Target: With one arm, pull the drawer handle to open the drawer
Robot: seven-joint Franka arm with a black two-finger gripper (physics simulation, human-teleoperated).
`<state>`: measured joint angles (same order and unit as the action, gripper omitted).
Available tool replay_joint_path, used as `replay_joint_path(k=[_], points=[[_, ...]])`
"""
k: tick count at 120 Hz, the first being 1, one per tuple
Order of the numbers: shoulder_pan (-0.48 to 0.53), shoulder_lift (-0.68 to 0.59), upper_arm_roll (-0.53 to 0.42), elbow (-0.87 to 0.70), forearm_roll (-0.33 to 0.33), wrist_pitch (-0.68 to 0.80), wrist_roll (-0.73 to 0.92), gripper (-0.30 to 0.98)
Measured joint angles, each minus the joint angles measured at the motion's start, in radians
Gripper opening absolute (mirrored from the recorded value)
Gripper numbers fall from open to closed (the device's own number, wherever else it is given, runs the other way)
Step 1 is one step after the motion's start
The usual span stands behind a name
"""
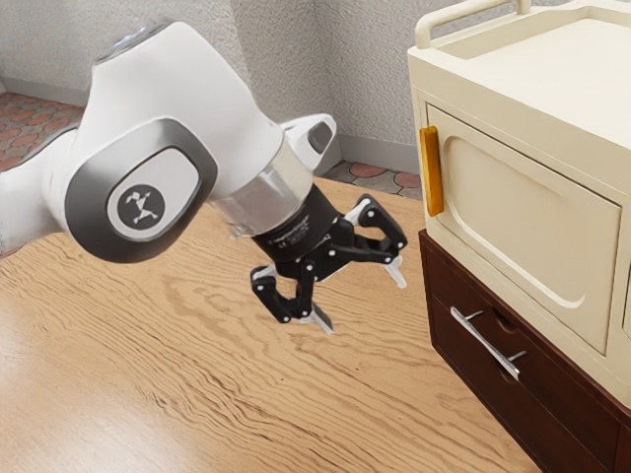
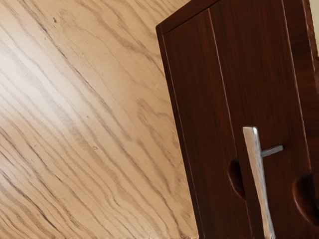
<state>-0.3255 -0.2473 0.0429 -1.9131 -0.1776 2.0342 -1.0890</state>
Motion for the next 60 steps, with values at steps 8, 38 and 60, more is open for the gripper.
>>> replay_joint_path(k=[8, 38, 60], points=[[-0.008, 0.021, -0.008, -0.005, -0.001, 0.028, -0.013, 0.65], [-0.027, 0.084, -0.020, -0.002, 0.000, 0.100, -0.080, 0.64], [-0.027, 0.136, -0.041, 0.007, 0.001, 0.128, -0.124, 0.65]])
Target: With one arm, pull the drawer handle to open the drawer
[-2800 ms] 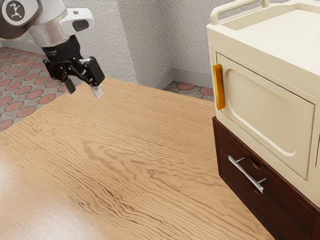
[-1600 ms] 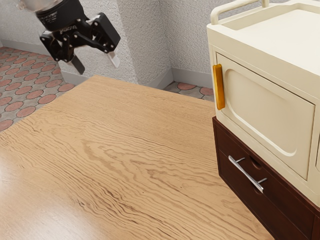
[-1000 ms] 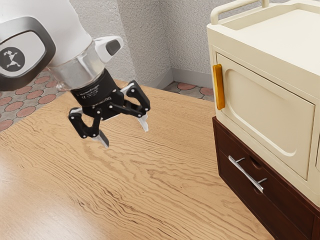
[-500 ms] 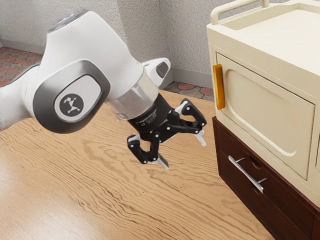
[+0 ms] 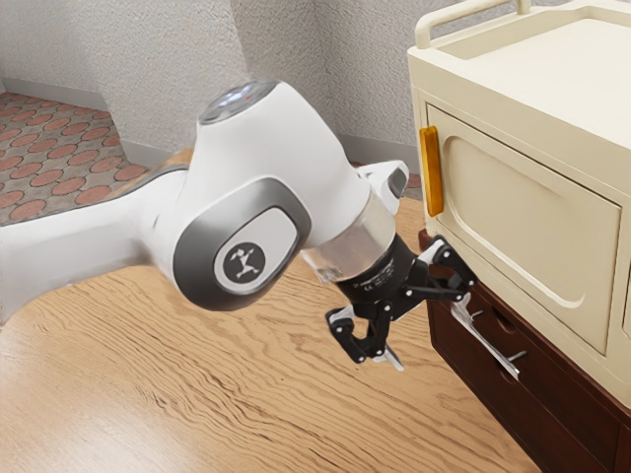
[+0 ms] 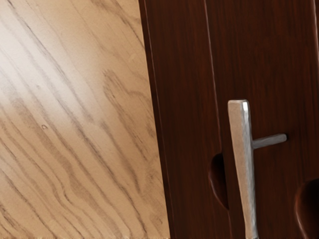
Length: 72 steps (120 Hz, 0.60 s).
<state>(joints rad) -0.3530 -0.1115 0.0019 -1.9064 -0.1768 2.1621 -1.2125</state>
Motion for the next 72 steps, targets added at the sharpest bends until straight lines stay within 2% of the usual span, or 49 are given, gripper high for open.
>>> replay_joint_path(k=[72], points=[[0.005, 0.074, -0.017, 0.029, -0.004, 0.055, -0.077, 0.64]])
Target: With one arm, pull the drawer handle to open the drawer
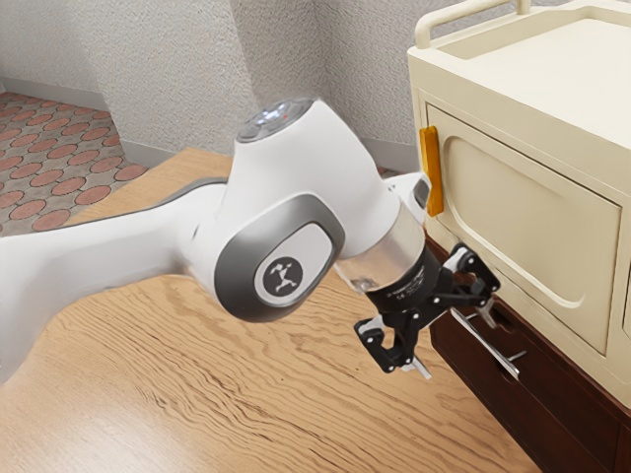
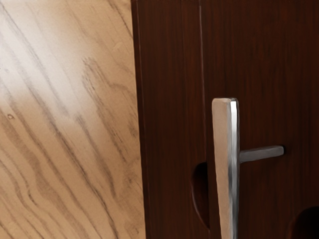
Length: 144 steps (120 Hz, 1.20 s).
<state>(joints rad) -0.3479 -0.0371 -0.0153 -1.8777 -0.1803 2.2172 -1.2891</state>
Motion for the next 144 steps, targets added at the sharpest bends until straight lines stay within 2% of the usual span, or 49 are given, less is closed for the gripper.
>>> replay_joint_path(k=[40, 94, 126, 144], points=[[0.013, 0.022, 0.000, -0.002, 0.000, 0.008, -0.019, 0.56], [0.013, 0.023, -0.001, 0.000, 0.001, 0.007, -0.033, 0.26], [0.013, 0.021, -0.002, 0.000, 0.001, 0.003, -0.038, 0.02], [0.013, 0.010, -0.002, -0.007, 0.003, -0.001, -0.039, -0.05]])
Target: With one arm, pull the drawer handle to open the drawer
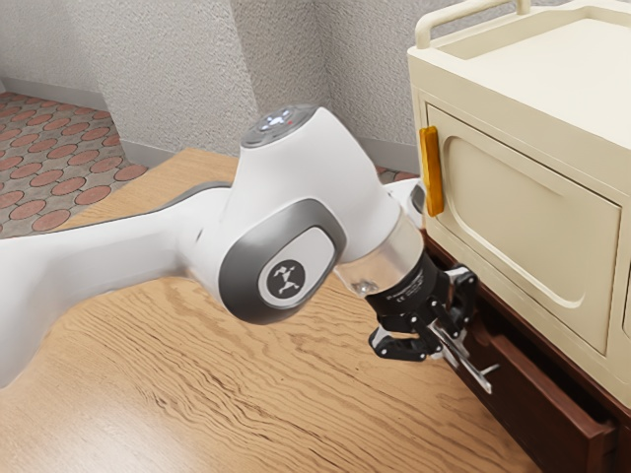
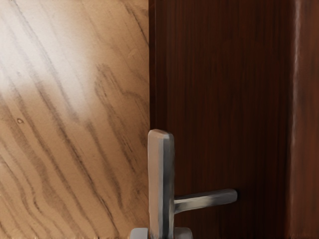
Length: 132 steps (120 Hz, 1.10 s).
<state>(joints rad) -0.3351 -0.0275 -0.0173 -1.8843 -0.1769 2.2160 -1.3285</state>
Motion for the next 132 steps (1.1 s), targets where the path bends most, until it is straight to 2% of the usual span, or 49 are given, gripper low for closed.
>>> replay_joint_path(k=[34, 132], points=[[-0.012, -0.056, 0.002, -0.054, 0.003, -0.006, -0.003, -0.09], [-0.034, -0.211, 0.052, -0.210, 0.005, -0.009, -0.003, -0.10]])
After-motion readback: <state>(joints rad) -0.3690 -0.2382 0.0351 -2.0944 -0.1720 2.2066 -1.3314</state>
